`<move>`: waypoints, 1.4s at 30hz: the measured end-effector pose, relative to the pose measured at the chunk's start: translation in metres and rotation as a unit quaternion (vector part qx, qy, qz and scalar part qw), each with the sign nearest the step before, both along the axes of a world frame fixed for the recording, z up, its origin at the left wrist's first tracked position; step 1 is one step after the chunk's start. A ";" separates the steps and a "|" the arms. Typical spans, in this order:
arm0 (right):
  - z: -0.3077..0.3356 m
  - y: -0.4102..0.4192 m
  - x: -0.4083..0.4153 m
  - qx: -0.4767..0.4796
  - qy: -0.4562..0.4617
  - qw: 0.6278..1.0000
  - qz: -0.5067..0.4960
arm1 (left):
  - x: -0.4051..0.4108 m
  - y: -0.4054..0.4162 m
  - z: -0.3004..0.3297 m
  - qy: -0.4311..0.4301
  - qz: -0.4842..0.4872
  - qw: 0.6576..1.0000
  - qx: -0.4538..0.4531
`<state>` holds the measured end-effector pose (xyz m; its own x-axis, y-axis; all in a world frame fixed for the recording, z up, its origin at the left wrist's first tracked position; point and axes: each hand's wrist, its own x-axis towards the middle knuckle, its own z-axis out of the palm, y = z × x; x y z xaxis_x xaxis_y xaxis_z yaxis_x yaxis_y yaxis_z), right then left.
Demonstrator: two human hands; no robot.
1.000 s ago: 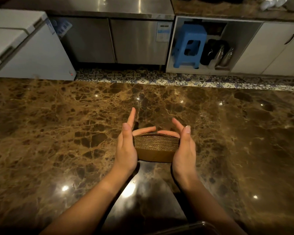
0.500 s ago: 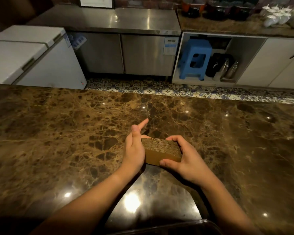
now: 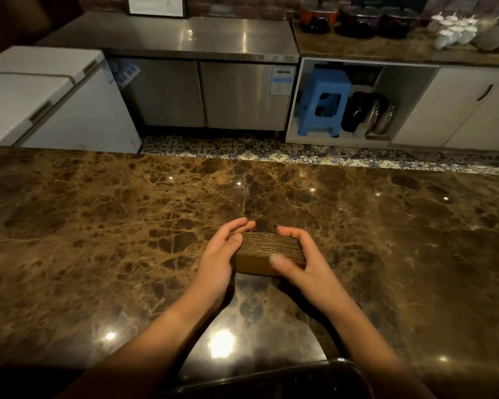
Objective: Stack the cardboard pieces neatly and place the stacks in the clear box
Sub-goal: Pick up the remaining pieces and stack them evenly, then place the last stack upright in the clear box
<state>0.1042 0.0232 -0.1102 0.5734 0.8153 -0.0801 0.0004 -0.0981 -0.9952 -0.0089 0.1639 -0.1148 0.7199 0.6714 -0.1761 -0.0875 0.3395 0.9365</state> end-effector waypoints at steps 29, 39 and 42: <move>0.026 -0.003 0.025 -0.079 -0.112 0.991 -0.010 | -0.016 0.006 0.015 0.064 -0.097 0.981 0.158; 0.108 -0.016 0.016 0.151 0.121 0.981 0.023 | -0.031 0.007 0.116 -0.007 -0.099 0.944 0.315; 0.126 -0.018 -0.004 0.212 0.198 0.955 0.057 | -0.034 -0.016 0.147 -0.048 -0.096 0.933 0.343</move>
